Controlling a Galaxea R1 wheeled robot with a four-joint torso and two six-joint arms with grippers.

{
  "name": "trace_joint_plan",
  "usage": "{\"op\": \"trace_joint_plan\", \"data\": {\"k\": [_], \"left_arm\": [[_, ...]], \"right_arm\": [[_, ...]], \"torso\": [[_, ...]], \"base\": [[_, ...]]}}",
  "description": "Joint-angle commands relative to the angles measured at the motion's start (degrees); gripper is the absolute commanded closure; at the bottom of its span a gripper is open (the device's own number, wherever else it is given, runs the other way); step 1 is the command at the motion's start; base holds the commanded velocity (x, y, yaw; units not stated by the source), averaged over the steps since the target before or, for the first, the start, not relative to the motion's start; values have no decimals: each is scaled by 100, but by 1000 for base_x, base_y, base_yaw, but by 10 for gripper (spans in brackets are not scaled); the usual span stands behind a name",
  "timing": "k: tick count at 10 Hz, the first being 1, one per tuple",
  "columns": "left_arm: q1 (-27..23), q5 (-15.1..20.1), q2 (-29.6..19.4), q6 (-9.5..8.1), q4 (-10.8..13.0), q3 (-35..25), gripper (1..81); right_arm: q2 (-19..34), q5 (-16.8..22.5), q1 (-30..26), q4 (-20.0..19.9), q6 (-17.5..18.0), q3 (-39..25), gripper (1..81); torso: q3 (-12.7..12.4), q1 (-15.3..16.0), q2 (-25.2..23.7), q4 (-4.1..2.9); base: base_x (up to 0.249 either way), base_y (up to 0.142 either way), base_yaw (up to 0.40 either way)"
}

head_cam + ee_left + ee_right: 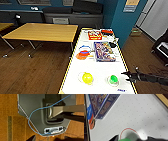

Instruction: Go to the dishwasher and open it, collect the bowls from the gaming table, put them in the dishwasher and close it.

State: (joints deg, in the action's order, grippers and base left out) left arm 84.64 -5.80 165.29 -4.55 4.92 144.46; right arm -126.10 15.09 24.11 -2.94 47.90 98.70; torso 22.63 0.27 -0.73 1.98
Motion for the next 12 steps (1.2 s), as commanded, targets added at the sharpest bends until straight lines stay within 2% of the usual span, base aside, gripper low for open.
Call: {"op": "trace_joint_plan", "data": {"k": [1,7,12], "left_arm": [[49,413,-13,6,52,-23,10],[57,413,-13,6,17,-23,10],[57,413,-40,6,0,-23,10]], "right_arm": [[495,100,-490,-84,9,-290,10],[435,152,-982,-84,9,-335,10],[-295,178,-1079,-93,9,219,10]], "torso": [[0,0,0,0],[0,0,0,0],[0,0,0,0]], "base": [[0,0,0],[0,0,0],[0,0,0]]}}
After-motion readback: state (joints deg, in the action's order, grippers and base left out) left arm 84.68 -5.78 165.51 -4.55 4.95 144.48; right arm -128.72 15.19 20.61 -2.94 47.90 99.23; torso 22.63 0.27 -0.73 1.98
